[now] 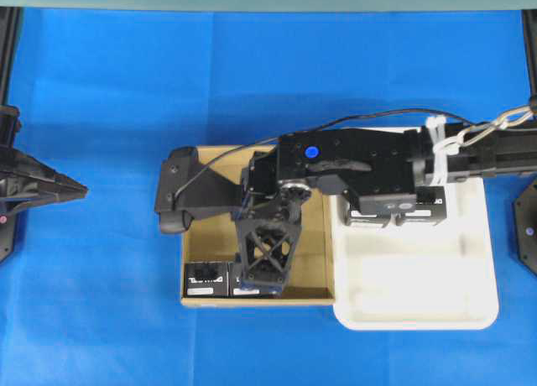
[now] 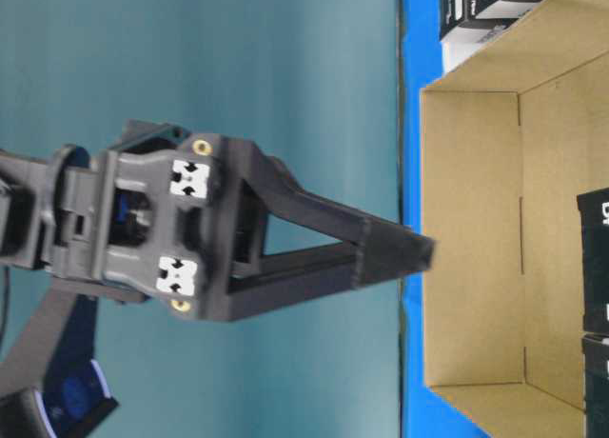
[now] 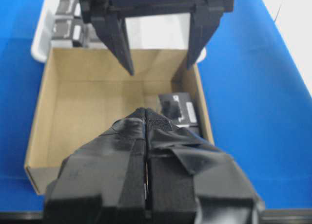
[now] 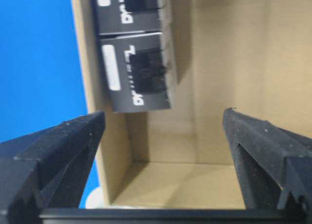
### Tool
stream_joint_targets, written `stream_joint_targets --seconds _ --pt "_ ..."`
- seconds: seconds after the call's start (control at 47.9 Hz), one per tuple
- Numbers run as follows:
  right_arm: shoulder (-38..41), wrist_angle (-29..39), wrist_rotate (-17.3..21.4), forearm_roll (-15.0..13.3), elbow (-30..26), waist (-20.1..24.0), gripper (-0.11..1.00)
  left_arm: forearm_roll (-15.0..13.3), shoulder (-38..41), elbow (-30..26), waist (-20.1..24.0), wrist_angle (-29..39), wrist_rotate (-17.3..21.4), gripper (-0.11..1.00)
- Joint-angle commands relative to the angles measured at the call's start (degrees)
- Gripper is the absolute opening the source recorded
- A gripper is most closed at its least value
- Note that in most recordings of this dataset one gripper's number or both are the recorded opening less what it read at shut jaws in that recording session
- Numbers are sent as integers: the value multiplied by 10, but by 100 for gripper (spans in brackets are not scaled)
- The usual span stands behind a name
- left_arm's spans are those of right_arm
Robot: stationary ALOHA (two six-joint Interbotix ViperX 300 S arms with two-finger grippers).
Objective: Pick the box from inside the cardboard box.
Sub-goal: 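Lower the open right gripper onto the right servo box inside the cardboard box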
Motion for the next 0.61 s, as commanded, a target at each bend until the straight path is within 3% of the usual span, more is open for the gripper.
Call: stream_joint_targets --seconds 0.0,0.376,0.585 --pt "13 -11 0 5 0 1 100 2 3 -17 -3 -3 -1 -6" --pt "51 -75 0 7 18 1 100 2 -2 -18 -4 -3 -2 -6" --pt "55 -103 -1 30 39 2 100 2 -17 -22 -3 -3 -1 -6"
